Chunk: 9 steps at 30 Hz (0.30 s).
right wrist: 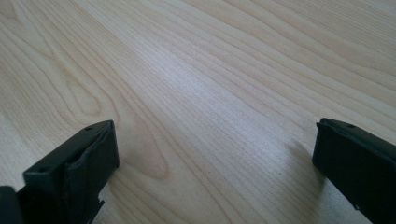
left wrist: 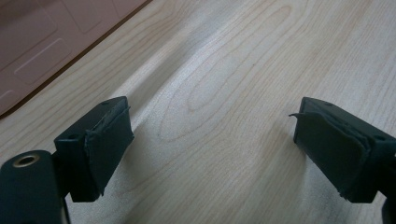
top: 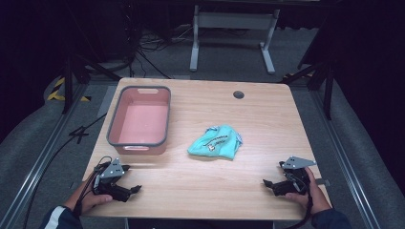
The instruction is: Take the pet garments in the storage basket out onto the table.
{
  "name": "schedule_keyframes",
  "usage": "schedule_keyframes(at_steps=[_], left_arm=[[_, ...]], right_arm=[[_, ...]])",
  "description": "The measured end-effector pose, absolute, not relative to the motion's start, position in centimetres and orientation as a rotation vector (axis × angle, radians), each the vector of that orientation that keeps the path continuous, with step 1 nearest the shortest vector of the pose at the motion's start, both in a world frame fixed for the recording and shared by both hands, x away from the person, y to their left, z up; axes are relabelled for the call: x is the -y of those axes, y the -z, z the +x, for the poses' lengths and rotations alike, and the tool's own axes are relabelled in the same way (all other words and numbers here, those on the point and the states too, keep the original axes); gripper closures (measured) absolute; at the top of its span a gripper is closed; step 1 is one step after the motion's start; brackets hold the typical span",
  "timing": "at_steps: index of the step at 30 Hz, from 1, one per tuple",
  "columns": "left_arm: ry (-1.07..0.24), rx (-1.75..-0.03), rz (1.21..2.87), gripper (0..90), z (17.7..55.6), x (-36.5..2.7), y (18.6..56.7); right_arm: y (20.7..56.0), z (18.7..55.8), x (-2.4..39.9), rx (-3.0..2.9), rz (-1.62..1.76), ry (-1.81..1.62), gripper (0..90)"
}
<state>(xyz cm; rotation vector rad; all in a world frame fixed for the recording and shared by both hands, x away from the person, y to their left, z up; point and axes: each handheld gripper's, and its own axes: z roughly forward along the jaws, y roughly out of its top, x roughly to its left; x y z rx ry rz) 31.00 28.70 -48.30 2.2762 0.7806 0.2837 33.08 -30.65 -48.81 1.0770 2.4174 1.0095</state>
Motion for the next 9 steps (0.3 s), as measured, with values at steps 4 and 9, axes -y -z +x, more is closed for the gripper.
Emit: schedule_keyframes(at_steps=[4, 9], left_arm=[[-0.288, -0.777, 2.284, 10.4, 31.11, -28.66, 48.28], [-0.287, -0.799, 2.288, 6.4, 31.27, -28.33, 48.32]], right_arm=[[48.81, 33.09, 30.65, -2.418, 1.077, -1.010, 0.6], [48.81, 33.09, 30.65, -2.418, 1.076, -1.009, 0.6]])
